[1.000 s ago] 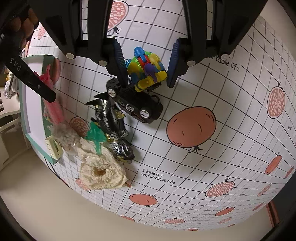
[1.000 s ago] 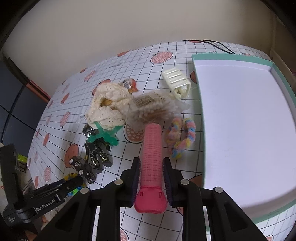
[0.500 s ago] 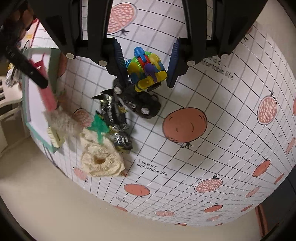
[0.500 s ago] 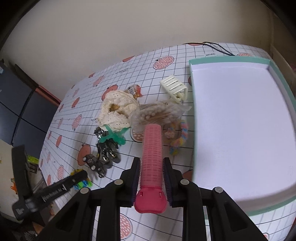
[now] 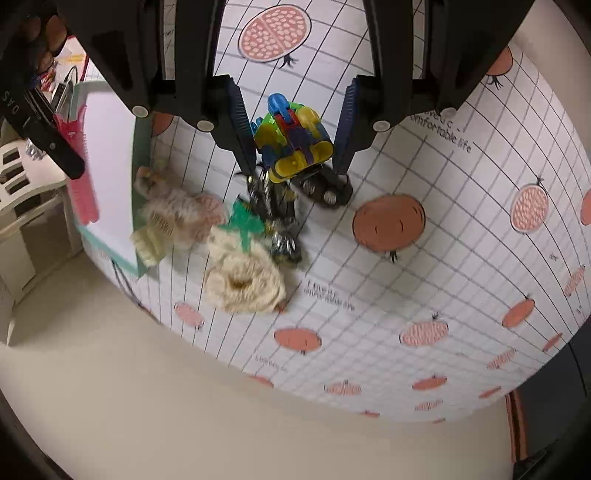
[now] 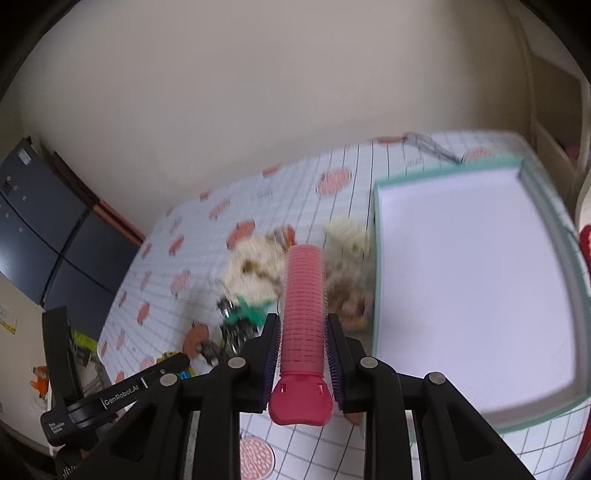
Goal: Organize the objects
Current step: 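Carry the pink roller with the right tool while the left tool carries the block toy into the teal box, then open the right tool to drop the roller while the left tool releases the block toy in the box, then withdraw both tools from the box back toward the remaining toys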
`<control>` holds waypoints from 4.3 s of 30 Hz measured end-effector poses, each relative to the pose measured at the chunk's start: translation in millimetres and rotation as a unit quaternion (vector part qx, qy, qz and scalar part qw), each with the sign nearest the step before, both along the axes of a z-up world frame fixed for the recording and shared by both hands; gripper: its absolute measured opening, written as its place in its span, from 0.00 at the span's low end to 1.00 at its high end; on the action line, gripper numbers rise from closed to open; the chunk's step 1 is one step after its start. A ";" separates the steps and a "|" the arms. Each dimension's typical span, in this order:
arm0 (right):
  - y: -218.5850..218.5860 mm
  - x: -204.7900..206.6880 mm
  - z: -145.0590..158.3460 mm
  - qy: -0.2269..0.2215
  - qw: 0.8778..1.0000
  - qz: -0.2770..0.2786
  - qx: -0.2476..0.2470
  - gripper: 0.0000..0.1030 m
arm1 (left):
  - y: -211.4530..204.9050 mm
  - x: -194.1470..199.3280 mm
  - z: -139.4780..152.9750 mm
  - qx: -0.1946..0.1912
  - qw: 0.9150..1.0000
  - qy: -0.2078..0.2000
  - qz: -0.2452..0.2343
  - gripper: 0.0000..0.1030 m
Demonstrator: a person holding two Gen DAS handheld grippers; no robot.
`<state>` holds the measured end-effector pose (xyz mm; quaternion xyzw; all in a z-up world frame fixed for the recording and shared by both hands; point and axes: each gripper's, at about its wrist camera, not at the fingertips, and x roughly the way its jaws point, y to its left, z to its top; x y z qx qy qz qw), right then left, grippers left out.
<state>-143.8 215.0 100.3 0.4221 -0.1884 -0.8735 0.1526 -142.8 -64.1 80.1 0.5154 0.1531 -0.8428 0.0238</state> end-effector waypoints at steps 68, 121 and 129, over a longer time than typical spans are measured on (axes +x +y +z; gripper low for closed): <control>143.6 -60.3 -66.2 0.005 0.984 -0.155 0.091 0.26 | 260.1 -105.3 -44.2 0.018 0.981 0.067 -0.182 0.43; 123.2 -55.3 -60.8 -0.009 0.981 -0.143 0.130 0.41 | 230.7 -98.3 -27.5 -0.027 0.988 0.063 -0.141 0.64; 121.0 -55.6 -60.1 -0.007 0.981 -0.141 0.131 0.65 | 224.8 -96.5 -25.4 -0.029 0.988 0.068 -0.136 0.76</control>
